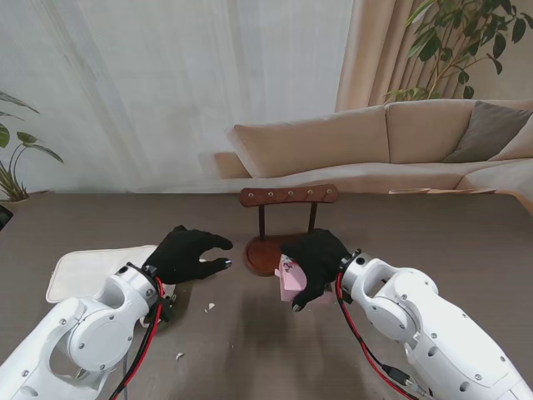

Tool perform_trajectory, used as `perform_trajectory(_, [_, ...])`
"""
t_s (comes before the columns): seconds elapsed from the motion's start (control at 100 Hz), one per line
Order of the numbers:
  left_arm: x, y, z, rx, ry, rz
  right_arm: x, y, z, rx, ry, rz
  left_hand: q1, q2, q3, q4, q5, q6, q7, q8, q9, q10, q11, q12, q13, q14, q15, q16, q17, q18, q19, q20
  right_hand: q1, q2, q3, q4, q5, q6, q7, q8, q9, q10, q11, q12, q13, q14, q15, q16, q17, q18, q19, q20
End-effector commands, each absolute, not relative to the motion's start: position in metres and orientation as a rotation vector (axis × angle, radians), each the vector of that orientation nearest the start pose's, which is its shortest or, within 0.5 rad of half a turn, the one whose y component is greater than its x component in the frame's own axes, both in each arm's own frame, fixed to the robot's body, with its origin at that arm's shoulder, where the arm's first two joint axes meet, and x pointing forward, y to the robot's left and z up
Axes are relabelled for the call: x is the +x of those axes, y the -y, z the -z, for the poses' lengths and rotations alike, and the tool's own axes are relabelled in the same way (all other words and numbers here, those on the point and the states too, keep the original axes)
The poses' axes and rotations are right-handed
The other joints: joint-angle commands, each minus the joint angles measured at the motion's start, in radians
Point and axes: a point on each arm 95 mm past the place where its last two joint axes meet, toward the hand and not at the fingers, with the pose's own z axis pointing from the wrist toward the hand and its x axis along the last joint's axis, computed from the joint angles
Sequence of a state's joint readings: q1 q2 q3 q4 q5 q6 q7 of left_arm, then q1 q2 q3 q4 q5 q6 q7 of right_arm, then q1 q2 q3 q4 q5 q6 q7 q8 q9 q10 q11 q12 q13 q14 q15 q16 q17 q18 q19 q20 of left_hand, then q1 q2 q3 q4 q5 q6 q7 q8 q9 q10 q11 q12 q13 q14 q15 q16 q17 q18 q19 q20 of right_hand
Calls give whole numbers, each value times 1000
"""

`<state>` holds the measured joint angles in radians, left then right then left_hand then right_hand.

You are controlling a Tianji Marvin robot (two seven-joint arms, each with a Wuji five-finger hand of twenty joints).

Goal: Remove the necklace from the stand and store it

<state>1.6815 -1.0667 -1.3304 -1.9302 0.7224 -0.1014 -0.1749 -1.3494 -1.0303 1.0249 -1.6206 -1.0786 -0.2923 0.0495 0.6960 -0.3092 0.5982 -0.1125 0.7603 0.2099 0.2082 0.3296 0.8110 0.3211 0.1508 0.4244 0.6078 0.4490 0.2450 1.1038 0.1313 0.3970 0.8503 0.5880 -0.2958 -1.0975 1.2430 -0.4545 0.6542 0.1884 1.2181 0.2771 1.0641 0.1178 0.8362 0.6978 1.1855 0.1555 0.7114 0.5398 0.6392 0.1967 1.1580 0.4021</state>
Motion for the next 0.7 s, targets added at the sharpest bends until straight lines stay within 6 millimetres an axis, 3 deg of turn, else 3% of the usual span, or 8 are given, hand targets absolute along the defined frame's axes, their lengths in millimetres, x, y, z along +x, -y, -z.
perform_trajectory(0.0, [361, 16, 245, -1293, -1541, 1784, 417, -68, 278, 710, -1869, -1630, -27, 16, -3, 27, -29, -19, -20, -13, -36, -19, -15, -29, -57, 0, -22, -21, -28, -41, -52, -25, 843, 188, 215, 106, 112, -360, 261, 16, 63, -143, 48, 43, 126, -148, 99, 52, 92, -9, 20, -10])
perform_trajectory(0.11, [357, 5, 246, -1262, -1568, 1730, 415, -68, 279, 715, -1856, -1635, -42, 11, -3, 28, -60, -24, -35, -25, -77, -32, -30, -60, -117, -15, -39, -45, -53, -61, -112, -54, 844, 187, 215, 106, 112, -360, 261, 16, 64, -142, 49, 43, 128, -146, 100, 52, 92, -9, 20, -9])
perform_trajectory(0.19, [354, -4, 245, -1237, -1596, 1682, 413, -67, 280, 710, -1856, -1630, -50, 8, -6, 29, -86, -28, -49, -38, -114, -42, -39, -88, -163, -31, -68, -118, -72, -83, -178, -82, 843, 185, 215, 105, 112, -360, 261, 16, 63, -143, 48, 43, 127, -150, 100, 52, 92, -10, 21, -9])
perform_trajectory(0.27, [352, -13, 245, -1217, -1611, 1639, 412, -65, 280, 712, -1853, -1627, -57, 2, -10, 29, -115, -28, -60, -44, -141, -47, -46, -96, -191, -37, -76, -141, -87, -95, -195, -86, 842, 187, 215, 106, 112, -360, 261, 16, 64, -142, 48, 42, 127, -148, 100, 52, 92, -11, 20, -9])
perform_trajectory(0.5, [344, -38, 247, -1234, -1591, 1539, 410, -62, 281, 712, -1855, -1618, -83, -16, -9, 30, -236, -3, -115, -85, -259, -60, -66, -128, -278, -54, -106, -301, -127, -143, -313, -100, 843, 189, 215, 106, 112, -360, 261, 16, 63, -143, 48, 43, 127, -149, 99, 52, 92, -10, 21, -9])
perform_trajectory(0.69, [332, -60, 248, -1251, -1554, 1451, 409, -59, 283, 722, -1839, -1636, -106, -37, 5, 28, -290, 15, -131, -107, -332, -72, -81, -155, -333, -76, -129, -448, -137, -176, -431, -121, 843, 188, 215, 106, 112, -360, 261, 16, 63, -142, 48, 43, 127, -147, 99, 52, 91, -10, 21, -9])
